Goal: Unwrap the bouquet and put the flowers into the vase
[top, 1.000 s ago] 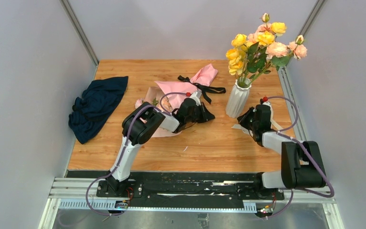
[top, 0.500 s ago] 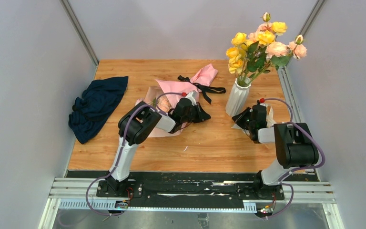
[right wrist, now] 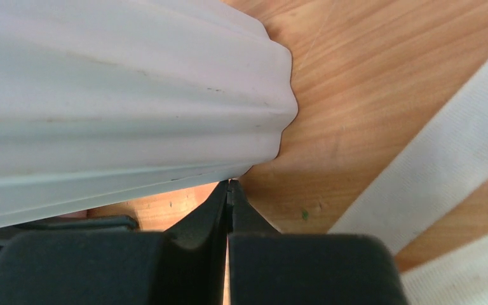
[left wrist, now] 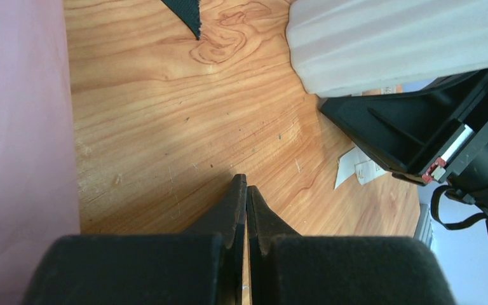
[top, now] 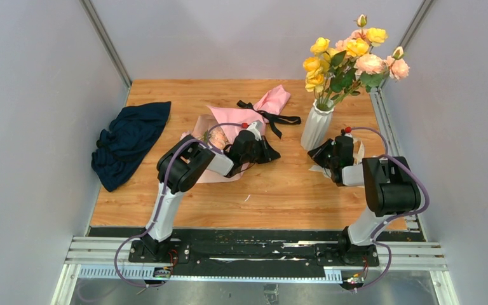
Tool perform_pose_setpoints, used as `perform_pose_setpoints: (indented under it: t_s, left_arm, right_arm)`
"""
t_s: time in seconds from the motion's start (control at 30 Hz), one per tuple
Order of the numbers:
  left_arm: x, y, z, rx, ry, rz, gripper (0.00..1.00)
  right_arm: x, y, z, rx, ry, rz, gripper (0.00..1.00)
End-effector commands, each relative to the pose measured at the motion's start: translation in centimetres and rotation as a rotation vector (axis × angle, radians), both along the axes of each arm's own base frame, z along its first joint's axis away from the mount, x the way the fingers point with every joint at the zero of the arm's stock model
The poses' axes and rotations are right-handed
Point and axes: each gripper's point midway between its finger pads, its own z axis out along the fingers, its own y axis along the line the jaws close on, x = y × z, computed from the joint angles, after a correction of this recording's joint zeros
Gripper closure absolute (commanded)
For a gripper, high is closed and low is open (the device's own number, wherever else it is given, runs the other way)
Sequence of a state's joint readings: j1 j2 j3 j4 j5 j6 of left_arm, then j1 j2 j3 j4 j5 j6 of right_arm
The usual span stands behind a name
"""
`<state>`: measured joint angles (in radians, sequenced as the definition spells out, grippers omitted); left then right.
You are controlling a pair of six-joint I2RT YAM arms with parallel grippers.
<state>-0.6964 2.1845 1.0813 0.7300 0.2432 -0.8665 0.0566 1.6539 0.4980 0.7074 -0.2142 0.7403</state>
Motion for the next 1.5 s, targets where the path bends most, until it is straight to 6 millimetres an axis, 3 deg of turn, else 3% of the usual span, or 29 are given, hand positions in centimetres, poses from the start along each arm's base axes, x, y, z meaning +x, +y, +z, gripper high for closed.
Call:
perform_pose_setpoints:
  t_s: [0.0, 0.4, 0.7, 1.47]
  left_arm:
    - [-0.6, 1.1, -1.0, 0.050, 0.027, -0.001, 1.00]
    - [-1.7, 2.5, -0.6, 0.095, 0.024, -0.006, 1.00]
    - [-2.0, 4.3, -0.7, 0.119, 0.032, 0.010, 1.00]
    - [-2.3, 4.8, 2.5, 0.084, -0.009, -0.006, 1.00]
  right_arm:
    - [1.0, -0.3, -1.1, -0.031, 0.031, -0.019, 1.00]
    - [4.8, 0.1, -1.2, -0.011, 0.016, -0.027, 1.00]
    - [8.2, -0.1, 0.7, -0.045, -0.004, -0.025, 1.00]
    - [12.0, -1.0, -2.0, -0.058, 0.047, -0.062, 1.00]
